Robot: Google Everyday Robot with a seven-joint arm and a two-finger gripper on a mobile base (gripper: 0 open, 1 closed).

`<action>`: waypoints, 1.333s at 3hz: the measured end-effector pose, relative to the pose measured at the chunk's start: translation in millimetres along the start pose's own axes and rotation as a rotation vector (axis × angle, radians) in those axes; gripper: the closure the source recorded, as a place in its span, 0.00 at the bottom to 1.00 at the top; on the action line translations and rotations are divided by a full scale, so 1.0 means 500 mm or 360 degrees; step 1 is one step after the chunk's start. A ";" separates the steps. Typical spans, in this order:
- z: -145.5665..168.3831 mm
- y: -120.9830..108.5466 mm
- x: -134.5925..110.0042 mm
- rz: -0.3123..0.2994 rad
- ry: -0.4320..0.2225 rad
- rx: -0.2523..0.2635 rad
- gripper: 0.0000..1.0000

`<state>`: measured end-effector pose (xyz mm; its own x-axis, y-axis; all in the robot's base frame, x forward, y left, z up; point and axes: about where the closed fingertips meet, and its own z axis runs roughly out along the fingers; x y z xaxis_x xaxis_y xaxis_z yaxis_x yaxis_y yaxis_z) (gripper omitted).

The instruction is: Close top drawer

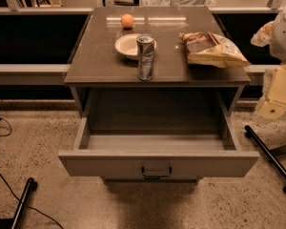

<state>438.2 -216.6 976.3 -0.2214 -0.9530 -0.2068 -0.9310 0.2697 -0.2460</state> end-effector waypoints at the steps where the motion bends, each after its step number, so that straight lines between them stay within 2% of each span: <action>1: 0.000 0.000 0.000 0.0000 0.0000 0.0000 0.00; 2: 0.035 -0.003 0.009 0.0004 -0.0044 0.0003 0.00; 3: 0.104 0.036 0.011 -0.0049 -0.0133 0.0017 0.00; 4: 0.232 0.103 0.027 -0.0071 -0.0219 -0.0047 0.19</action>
Offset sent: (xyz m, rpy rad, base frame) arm 0.0157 -0.0074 -0.0513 0.0698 -0.0026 0.0111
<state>420.8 -199.8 851.0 -0.1394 -0.9355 -0.3247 -0.9476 0.2212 -0.2306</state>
